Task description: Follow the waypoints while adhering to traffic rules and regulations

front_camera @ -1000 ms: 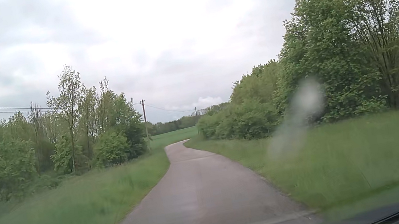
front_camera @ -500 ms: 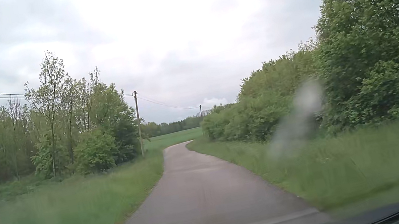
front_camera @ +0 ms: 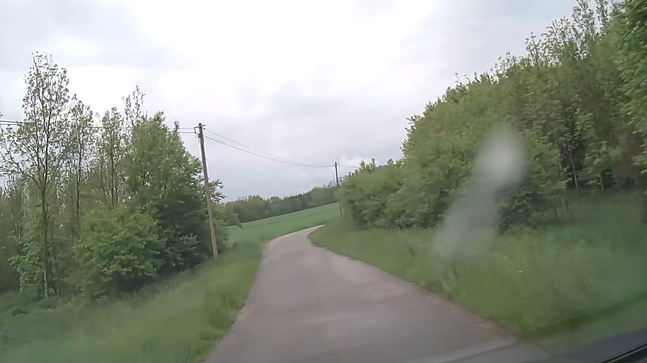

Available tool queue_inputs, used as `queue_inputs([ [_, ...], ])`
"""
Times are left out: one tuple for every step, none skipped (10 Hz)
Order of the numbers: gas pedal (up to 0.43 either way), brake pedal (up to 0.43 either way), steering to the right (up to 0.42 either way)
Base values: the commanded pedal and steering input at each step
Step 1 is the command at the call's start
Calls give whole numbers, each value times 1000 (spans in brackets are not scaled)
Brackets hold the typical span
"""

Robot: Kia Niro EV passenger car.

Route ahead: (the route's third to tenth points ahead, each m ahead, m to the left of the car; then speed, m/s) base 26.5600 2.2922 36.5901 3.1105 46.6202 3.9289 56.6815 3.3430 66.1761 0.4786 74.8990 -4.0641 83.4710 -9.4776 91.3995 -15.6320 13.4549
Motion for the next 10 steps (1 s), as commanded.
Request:
queue_inputs([
  [0,0,-21],
  [0,0,-22],
  [0,0,-23],
  [0,0,-24],
  [0,0,-26],
  [0,0,-26],
  [0,0,-26],
  [0,0,-25],
  [0,0,-24],
  [0,0,-24],
])
